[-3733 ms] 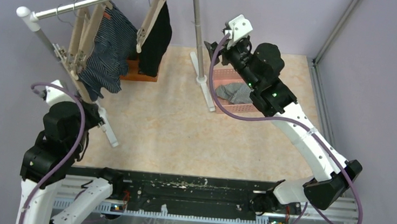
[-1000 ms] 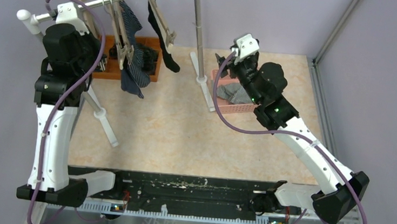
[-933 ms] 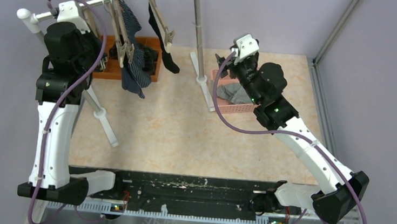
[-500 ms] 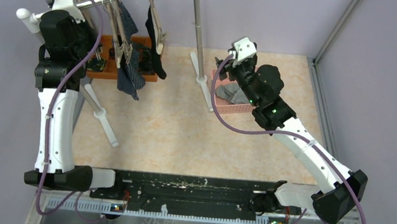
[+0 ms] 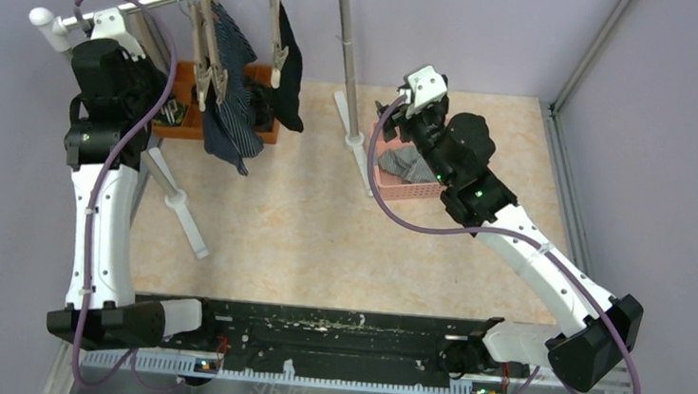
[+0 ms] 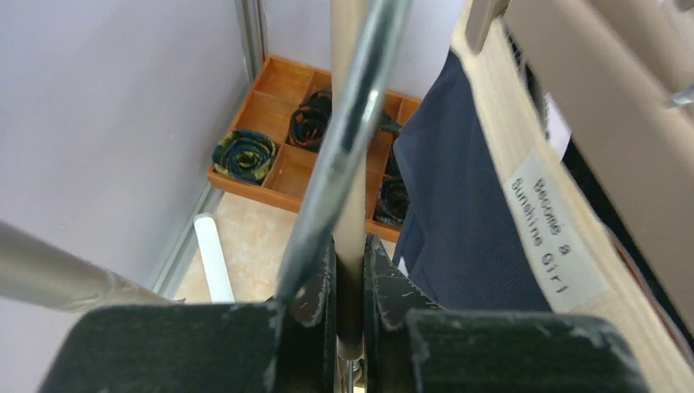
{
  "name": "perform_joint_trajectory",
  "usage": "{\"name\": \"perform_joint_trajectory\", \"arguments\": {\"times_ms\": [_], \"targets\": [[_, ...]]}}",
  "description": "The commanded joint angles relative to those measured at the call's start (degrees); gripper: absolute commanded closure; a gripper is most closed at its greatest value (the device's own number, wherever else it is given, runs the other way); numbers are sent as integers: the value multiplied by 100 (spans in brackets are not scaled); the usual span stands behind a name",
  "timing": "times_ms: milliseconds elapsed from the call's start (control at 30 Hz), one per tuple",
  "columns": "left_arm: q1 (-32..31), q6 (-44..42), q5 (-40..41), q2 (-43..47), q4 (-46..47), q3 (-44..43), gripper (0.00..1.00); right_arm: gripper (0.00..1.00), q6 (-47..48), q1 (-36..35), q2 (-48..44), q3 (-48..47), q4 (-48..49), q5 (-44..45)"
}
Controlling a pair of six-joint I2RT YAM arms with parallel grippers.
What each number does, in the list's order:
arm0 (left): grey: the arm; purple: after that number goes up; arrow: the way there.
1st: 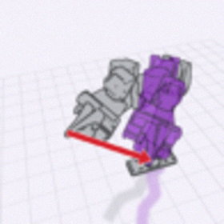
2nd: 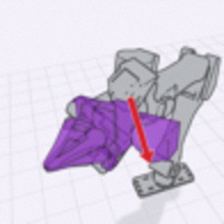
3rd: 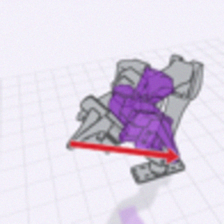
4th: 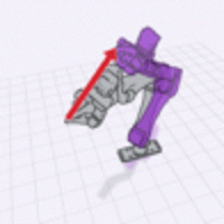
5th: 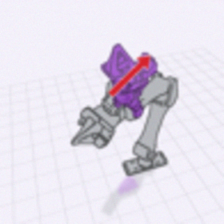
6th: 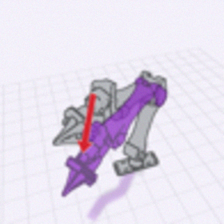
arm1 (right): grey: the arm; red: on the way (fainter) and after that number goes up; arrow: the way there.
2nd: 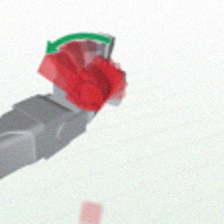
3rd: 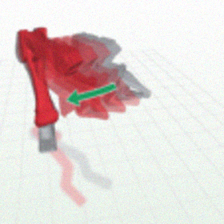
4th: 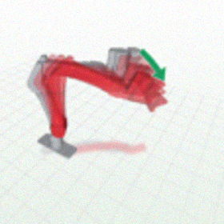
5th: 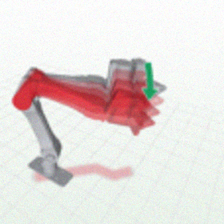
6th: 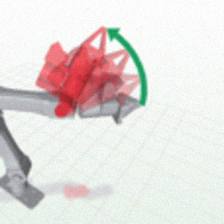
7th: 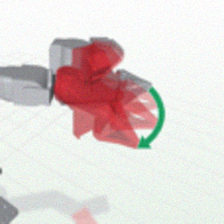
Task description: Remove the underwear clipped to the hanger
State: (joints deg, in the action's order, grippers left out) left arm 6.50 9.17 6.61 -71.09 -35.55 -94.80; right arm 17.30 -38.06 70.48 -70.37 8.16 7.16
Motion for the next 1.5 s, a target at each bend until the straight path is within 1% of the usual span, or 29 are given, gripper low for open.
{"name": "perform_joint_trajectory", "arguments": {"times_ms": [0,267,467,667,933,1067,1167,1300,1467], "targets": [[144,159,-411,16,385,433,100,28,-87,18,10,-107,338,-117],[227,232,-538,24,519,618,100,28,-101,18,118,-162,304,-109],[221,217,-405,190,576,716,100,28,-115,17,217,-212,300,-123],[225,167,-311,426,646,1020,100,28,-161,18,247,-231,307,-177],[231,147,-508,515,634,1291,100,28,-217,15,226,-182,311,-238],[235,217,-784,595,740,1410,100,29,-221,18,197,-161,285,-220],[231,234,-961,639,768,1270,100,29,-213,18,171,-142,231,-167],[233,140,-879,703,669,995,100,29,-152,13,43,-19,186,13],[229,75,-850,553,206,499,100,28,10,16,-158,320,275,484]]}}
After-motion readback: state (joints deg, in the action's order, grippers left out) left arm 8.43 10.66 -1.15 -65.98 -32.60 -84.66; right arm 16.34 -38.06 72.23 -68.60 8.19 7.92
